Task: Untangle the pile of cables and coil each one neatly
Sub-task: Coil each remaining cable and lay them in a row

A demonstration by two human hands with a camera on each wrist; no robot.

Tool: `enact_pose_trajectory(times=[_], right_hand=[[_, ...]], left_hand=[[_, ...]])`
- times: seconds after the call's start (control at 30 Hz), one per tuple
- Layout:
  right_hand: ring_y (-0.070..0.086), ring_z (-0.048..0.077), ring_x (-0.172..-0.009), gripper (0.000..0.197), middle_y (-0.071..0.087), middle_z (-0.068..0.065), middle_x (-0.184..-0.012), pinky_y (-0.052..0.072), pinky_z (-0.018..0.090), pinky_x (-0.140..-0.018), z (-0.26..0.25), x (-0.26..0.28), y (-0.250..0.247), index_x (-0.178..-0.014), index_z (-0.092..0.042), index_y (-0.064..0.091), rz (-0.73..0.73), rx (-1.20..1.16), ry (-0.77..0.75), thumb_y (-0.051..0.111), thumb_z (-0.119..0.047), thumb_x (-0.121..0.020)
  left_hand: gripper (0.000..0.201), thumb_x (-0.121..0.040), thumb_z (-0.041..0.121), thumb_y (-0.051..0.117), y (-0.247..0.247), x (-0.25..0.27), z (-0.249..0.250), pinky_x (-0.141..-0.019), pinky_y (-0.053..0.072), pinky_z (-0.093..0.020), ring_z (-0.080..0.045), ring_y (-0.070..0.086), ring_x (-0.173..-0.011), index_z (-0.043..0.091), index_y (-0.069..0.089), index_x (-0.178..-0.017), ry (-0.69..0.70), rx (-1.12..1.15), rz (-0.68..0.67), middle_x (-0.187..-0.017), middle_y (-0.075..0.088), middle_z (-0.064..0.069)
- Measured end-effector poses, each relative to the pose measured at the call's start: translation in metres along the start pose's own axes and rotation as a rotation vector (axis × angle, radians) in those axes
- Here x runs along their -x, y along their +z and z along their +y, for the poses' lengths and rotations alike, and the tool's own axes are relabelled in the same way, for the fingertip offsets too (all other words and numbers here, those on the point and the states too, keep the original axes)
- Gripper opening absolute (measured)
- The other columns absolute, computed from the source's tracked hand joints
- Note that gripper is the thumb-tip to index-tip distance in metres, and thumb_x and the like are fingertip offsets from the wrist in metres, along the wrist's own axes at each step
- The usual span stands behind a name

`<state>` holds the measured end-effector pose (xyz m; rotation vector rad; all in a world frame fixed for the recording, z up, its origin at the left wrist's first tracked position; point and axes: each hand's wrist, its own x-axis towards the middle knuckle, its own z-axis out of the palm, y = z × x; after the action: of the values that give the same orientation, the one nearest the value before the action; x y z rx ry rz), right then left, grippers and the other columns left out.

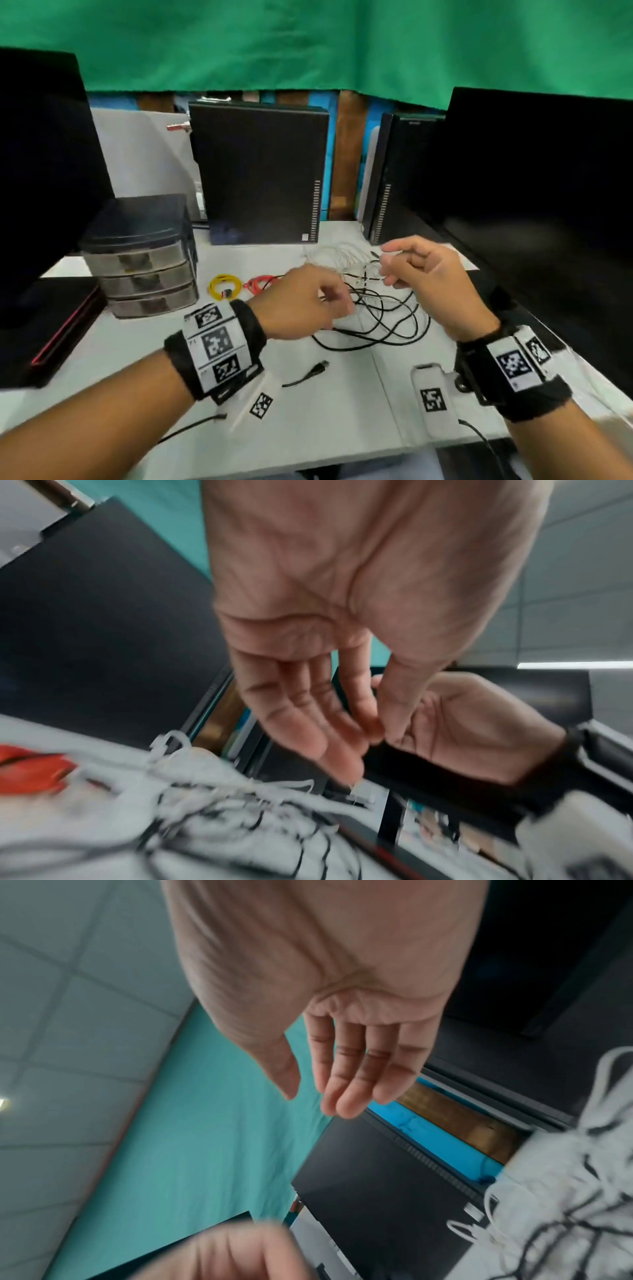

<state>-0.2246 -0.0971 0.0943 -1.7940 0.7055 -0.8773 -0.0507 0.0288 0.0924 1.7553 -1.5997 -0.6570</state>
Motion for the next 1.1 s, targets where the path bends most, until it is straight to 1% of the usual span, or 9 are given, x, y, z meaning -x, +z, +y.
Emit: enact_pose_trajectory(times=[0.1,0.17,0.27,0.4,0.53,0.67,0.73,0.97,1.1], right_hand=[[0.064,0.014,-0.065,0.003,0.072,0.006,-0.074,0.051,0.03,-0.071,0.019,0.004,0.001,-0.094,-0.013,0.072,0.008,-0.075,0.119,0.07,-0.012,-0.091],[0.063,0.016,-0.065,0.004,0.072,0.008,-0.075,0.051,0.031,-0.069,0.03,0.006,0.004,-0.089,-0.015,0.074,-0.017,-0.058,0.16,0.07,-0.013,-0.091],[0.062,0.016,-0.065,0.003,0.073,0.01,-0.075,0.051,0.032,-0.068,0.04,0.007,0.011,-0.09,-0.015,0.074,-0.065,-0.026,0.173,0.071,-0.015,-0.091],[0.062,0.01,-0.065,0.004,0.073,0.011,-0.079,0.049,0.024,-0.065,0.049,0.011,0.022,-0.09,-0.018,0.074,-0.121,-0.001,0.172,0.071,-0.016,-0.091],[0.06,0.005,-0.073,0.001,0.073,0.012,-0.091,0.049,0.014,-0.07,0.063,0.02,0.043,-0.089,-0.016,0.074,-0.113,0.039,0.11,0.073,-0.017,-0.089],[0.059,0.002,-0.074,0.003,0.073,0.006,-0.088,0.049,0.016,-0.074,0.071,0.023,0.055,-0.088,-0.019,0.073,-0.141,0.073,0.084,0.072,-0.016,-0.089],[0.059,0.004,-0.072,0.003,0.071,0.003,-0.084,0.05,0.019,-0.073,0.071,0.021,0.054,-0.088,-0.019,0.074,-0.141,0.045,0.093,0.072,-0.017,-0.089],[0.058,0.005,-0.071,0.004,0.068,0.002,-0.083,0.05,0.02,-0.073,0.076,0.023,0.054,-0.091,-0.017,0.072,-0.103,0.034,0.133,0.074,-0.02,-0.089],[0.057,0.006,-0.073,0.01,0.065,0.0,-0.085,0.05,0.024,-0.076,0.084,0.028,0.067,-0.095,-0.015,0.07,-0.077,0.03,0.17,0.075,-0.021,-0.089]], left_hand=[[0.016,-0.086,0.041,0.071,0.036,0.007,-0.035,-0.074,0.05,-0.025,-0.009,0.063,-0.081,0.026,0.066,-0.087,-0.223,-0.294,-0.217,-0.093,0.068,0.006],[0.032,-0.082,0.049,0.069,0.051,0.005,-0.05,-0.085,0.049,-0.029,-0.015,0.059,-0.102,0.03,0.061,-0.107,-0.329,-0.487,-0.28,-0.109,0.062,0.007],[0.046,-0.085,0.042,0.068,0.066,-0.001,-0.059,-0.088,0.047,-0.029,-0.021,0.057,-0.114,0.022,0.056,-0.125,-0.368,-0.582,-0.297,-0.123,0.058,0.0],[0.031,-0.093,0.028,0.061,0.082,-0.003,-0.058,-0.092,0.051,-0.033,-0.026,0.061,-0.11,0.016,0.063,-0.121,-0.334,-0.65,-0.248,-0.123,0.061,-0.007],[0.018,-0.092,0.026,0.059,0.071,-0.012,-0.056,-0.073,0.049,-0.027,-0.02,0.063,-0.091,0.013,0.071,-0.096,-0.288,-0.515,-0.159,-0.101,0.07,-0.004],[0.042,-0.082,0.049,0.07,0.065,-0.006,-0.057,-0.081,0.049,-0.03,-0.016,0.057,-0.098,0.023,0.057,-0.113,-0.343,-0.513,-0.268,-0.106,0.058,0.005],[0.047,-0.082,0.046,0.073,0.072,-0.002,-0.058,-0.084,0.051,-0.031,-0.018,0.059,-0.102,0.02,0.058,-0.117,-0.364,-0.57,-0.316,-0.113,0.059,0.001],[0.012,-0.084,0.025,0.065,0.073,-0.006,-0.054,-0.073,0.052,-0.029,-0.02,0.064,-0.088,0.014,0.061,-0.085,-0.316,-0.613,-0.212,-0.092,0.064,0.0],[0.039,-0.079,0.043,0.073,0.064,-0.01,-0.059,-0.079,0.049,-0.027,-0.016,0.061,-0.099,0.022,0.062,-0.11,-0.305,-0.512,-0.146,-0.101,0.062,0.005]])
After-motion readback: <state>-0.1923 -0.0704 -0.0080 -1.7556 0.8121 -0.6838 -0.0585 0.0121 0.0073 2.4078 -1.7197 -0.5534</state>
